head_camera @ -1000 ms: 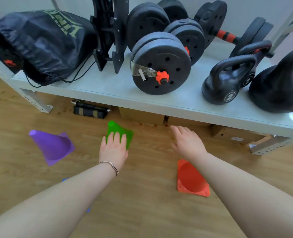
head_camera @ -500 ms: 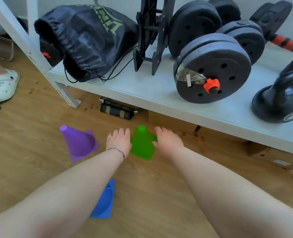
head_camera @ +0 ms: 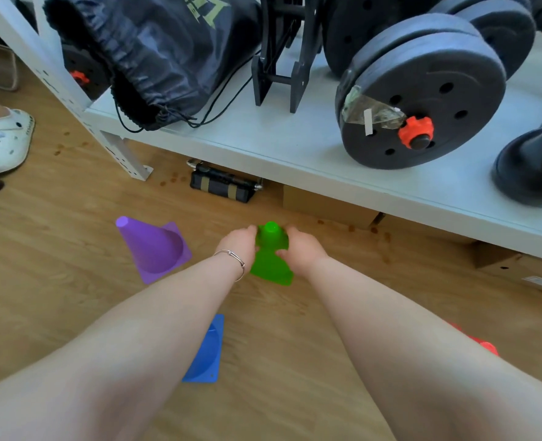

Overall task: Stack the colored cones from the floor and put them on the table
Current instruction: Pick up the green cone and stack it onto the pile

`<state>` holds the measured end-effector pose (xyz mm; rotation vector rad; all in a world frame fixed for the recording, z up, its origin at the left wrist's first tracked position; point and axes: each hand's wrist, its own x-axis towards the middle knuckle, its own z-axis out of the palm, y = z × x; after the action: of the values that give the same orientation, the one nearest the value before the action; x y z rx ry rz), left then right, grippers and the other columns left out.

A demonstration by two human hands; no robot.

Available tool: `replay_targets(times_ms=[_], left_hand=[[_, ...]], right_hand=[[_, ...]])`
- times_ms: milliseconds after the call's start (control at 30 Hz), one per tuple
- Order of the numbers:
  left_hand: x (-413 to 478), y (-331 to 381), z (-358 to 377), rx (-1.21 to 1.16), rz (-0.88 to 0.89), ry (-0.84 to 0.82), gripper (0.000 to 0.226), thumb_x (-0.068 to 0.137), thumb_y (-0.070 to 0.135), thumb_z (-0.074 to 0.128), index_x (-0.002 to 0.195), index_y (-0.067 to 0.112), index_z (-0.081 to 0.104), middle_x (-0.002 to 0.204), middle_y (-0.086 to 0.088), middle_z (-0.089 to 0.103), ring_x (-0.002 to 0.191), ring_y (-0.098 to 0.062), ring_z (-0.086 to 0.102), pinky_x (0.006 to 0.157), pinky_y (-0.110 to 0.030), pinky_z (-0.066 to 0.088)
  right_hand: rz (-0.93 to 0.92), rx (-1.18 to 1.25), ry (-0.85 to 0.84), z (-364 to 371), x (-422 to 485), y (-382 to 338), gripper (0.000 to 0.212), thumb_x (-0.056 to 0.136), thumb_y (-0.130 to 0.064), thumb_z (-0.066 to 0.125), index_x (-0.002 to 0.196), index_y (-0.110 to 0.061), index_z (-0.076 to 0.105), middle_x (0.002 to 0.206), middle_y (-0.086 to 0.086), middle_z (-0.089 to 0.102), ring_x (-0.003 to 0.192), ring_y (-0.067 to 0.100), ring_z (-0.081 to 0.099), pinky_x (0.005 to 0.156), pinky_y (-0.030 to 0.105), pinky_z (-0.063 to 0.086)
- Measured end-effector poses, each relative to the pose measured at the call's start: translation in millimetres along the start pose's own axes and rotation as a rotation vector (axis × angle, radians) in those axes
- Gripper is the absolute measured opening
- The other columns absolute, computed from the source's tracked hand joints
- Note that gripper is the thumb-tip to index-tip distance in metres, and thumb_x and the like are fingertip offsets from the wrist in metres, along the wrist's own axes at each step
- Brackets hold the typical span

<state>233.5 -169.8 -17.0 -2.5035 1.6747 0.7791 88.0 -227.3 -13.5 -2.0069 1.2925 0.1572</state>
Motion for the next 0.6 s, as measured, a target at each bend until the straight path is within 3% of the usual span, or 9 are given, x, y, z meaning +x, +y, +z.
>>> replay_targets(times_ms=[233,433,600], left_hand=[[-27,5,20,-0.236,0.048,0.011,0.039,0.081,0.013,0.07,0.116,0.011,0.055,0.111,-0.011,0.069,0.104,-0.032,0.064,0.09,-0.041,0.051],[-51,24,36,-0.261,0.11,0.031,0.038,0.08,0.014,0.072,0.114,0.01,0.055,0.108,-0.011,0.067,0.101,-0.028,0.063,0.088,-0.035,0.05],[-68,46,16,-0.271,0.217,0.075,0.036,0.08,0.016,0.072,0.113,0.013,0.059,0.11,-0.008,0.065,0.102,-0.023,0.063,0.09,-0.031,0.049]], right_hand=[[-0.008,0.058,0.03,7,-34,33,0.072,0.083,-0.023,0.074,0.146,-0.021,0.039,0.133,0.012,0.061,0.12,0.031,0.058,0.096,0.04,0.051],[-0.024,0.149,0.111,12,-65,56,0.068,0.079,-0.025,0.079,0.14,-0.024,0.049,0.13,0.006,0.065,0.12,0.026,0.059,0.098,0.04,0.05],[-0.022,0.339,0.214,-6,-97,71,0.061,0.077,-0.025,0.081,0.132,-0.025,0.055,0.125,-0.001,0.067,0.115,0.018,0.062,0.096,0.031,0.05]])
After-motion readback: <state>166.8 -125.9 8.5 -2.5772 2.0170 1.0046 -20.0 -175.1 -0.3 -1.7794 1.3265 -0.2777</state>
